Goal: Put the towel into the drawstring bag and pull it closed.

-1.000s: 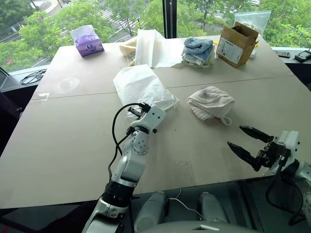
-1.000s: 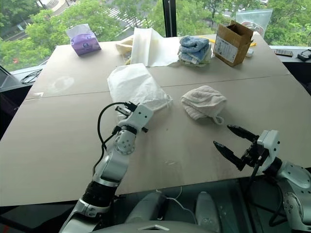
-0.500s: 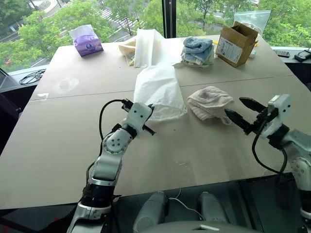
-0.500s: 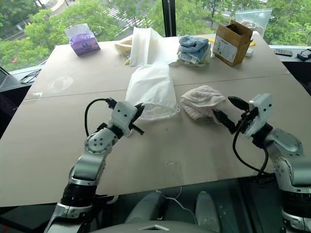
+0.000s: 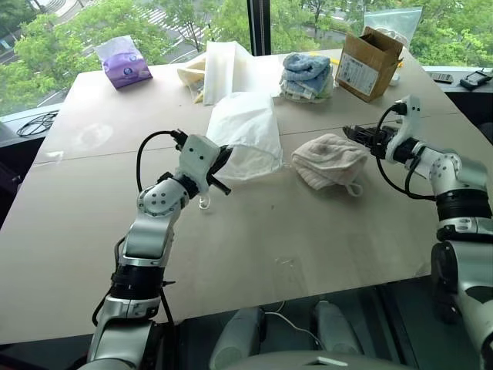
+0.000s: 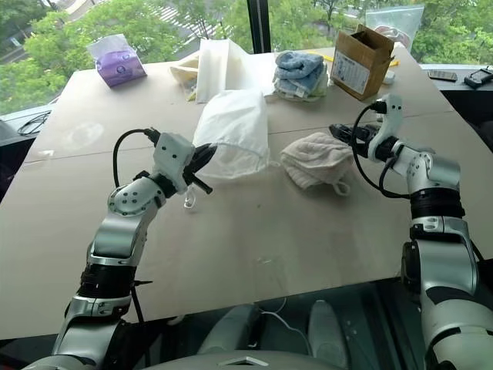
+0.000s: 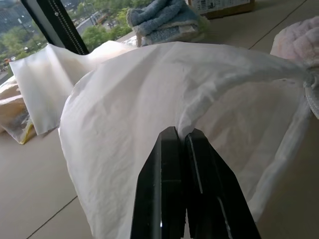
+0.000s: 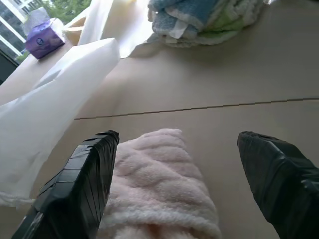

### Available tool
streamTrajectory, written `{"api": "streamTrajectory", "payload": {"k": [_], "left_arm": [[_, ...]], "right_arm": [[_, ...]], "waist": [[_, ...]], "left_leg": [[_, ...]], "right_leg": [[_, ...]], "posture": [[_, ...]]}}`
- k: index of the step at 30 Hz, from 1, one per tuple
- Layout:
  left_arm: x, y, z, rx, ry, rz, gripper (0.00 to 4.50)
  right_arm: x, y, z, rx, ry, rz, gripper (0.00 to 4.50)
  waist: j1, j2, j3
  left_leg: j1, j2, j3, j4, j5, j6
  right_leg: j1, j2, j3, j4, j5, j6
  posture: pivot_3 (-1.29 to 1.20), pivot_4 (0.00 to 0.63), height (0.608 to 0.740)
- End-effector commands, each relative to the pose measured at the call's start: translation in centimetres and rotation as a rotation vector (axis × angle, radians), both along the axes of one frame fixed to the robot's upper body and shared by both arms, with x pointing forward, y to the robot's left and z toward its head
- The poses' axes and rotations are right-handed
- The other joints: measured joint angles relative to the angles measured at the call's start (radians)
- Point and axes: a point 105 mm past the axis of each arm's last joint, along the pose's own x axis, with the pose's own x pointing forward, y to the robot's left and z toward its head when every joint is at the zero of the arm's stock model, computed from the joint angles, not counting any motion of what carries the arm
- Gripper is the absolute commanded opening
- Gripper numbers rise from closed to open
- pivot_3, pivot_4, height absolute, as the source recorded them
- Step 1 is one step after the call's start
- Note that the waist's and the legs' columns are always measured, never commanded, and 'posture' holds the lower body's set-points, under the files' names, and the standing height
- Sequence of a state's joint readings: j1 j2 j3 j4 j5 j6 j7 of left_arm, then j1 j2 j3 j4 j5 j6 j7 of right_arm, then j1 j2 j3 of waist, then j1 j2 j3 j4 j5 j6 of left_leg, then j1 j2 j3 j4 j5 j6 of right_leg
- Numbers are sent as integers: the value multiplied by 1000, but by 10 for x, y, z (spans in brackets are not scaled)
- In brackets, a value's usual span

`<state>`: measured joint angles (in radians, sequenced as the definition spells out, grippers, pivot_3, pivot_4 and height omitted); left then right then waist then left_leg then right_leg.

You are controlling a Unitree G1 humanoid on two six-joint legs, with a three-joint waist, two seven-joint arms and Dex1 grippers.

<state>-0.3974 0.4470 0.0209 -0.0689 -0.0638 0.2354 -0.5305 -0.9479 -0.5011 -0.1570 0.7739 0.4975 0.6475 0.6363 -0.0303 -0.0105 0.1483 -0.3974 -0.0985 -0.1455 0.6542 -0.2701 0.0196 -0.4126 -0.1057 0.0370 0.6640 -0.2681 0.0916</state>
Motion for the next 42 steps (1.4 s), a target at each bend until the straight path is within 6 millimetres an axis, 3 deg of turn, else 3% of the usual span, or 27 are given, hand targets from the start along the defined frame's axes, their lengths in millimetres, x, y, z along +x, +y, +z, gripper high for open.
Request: {"api": "streamTrajectory", "payload": {"k": [1, 6, 10, 15, 23, 32, 35, 38, 42], "left_arm": [[0, -8, 30, 9, -86, -30, 63], [4, -8, 35, 18, -94, -26, 63], [4, -6, 30, 36, -80, -11, 63], [2, -9, 19, 52, -51, -7, 63], [0, -13, 9, 67, -33, -13, 63], [5, -14, 12, 54, -31, -5, 0], [8, -12, 18, 48, -34, 2, 0], [12, -9, 24, 33, -19, 19, 0], [16, -15, 33, -37, 38, -4, 0]], "right_arm": [[5, 5, -9, -6, 45, 29, 4079], [-1, 23, -31, 32, 130, 134, 4079], [-8, 42, -28, 152, 169, 238, 4079], [-21, 62, -41, 126, 226, 356, 4079], [-24, 76, -46, 188, 269, 364, 4079], [-20, 69, -32, 323, 236, 302, 15], [-20, 51, -16, 378, 174, 255, 15], [-24, 21, 11, 440, 73, 195, 15], [-47, -9, 58, 558, -93, 200, 15]], "waist": [[-5, 0, 0], [-23, 1, 0], [-39, 1, 0], [-47, 1, -1], [-46, 1, -1], [-38, 1, -1], [-31, 1, -1], [-16, 1, 0], [-10, 1, 0]], "left_leg": [[-1, 0, 0, 0, 0, 0], [-1, 0, 1, 1, 0, 0], [0, 0, 0, 1, 0, 0], [0, 0, 1, 2, 0, 0], [0, 0, 1, 11, 0, 0], [0, 0, 1, 14, 0, -1], [0, -1, 1, 15, 0, -1], [-1, -1, 0, 15, 0, -1], [-2, -1, 0, 14, 0, -1]], "right_leg": [[0, 0, 0, 0, 0, 0], [0, 0, 1, 0, 0, 0], [0, 0, 1, 1, 0, 0], [-1, 1, 2, 3, 0, 0], [-1, 1, 3, 13, 0, 0], [-1, 1, 4, 15, 0, 0], [-1, 1, 4, 16, 0, 1], [-1, 1, 3, 16, 1, 1], [-2, 0, 3, 15, 1, 1]], "posture": [[0, 150, 740], [0, 150, 740], [0, 150, 740], [0, 150, 740], [0, 150, 740], [0, 150, 740], [0, 150, 740], [0, 150, 740], [0, 150, 740]]}}
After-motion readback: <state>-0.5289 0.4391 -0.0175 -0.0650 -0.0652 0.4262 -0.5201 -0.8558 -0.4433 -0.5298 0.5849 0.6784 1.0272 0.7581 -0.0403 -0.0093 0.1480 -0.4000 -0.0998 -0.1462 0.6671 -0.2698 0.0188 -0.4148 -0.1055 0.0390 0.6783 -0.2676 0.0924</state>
